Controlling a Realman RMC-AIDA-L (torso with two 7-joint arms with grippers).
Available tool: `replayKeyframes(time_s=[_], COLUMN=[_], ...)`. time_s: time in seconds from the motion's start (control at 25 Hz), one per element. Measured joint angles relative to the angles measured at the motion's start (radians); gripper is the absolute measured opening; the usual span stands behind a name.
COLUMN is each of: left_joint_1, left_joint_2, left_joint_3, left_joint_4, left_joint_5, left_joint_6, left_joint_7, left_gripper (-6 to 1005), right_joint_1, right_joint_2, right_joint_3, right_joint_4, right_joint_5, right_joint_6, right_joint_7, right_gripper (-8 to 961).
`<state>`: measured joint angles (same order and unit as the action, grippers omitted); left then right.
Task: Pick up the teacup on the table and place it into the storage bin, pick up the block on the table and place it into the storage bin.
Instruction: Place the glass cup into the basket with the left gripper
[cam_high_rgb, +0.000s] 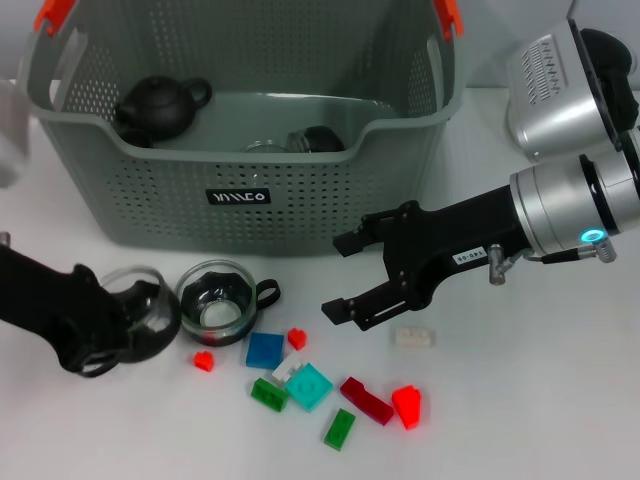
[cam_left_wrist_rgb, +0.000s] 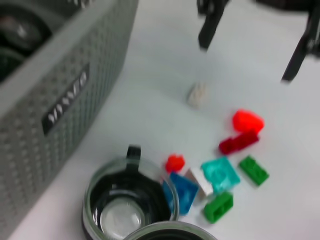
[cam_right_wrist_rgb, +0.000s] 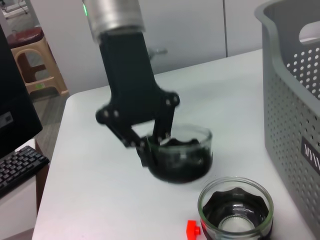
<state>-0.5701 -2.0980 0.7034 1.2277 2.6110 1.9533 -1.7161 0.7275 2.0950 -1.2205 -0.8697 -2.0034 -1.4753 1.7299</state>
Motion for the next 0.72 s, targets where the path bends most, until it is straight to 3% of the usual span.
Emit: replayKeyframes(time_s=[0.32,0.56,0.72], left_joint_1=[0.000,0.003,-0.011], left_joint_2=[0.018,0.073,0.084], left_joint_3=[-0.103,-0.130,-0.146], left_joint_4=[0.024,0.019,0.015], left_joint_5=[-0.098,-0.339,-0.429], left_joint_6=[0.094,0.119,0.116], left_joint_7=[-0.005,-0.094,-0.118], left_gripper=[60,58,57], right_joint_1=[-0.006,-0.016,-0.028], right_joint_2=[-0.003,-0.010,-0.017], right_joint_3=[0.002,0.003,0.006], right_joint_4=[0.000,0.001,0.009], right_joint_5=[-0.005,-0.006,-0.006], right_joint_6=[-0.005,-0.033,-0.043], right_joint_7=[-0.002,0.007,0.008], right_gripper=[930,930,930])
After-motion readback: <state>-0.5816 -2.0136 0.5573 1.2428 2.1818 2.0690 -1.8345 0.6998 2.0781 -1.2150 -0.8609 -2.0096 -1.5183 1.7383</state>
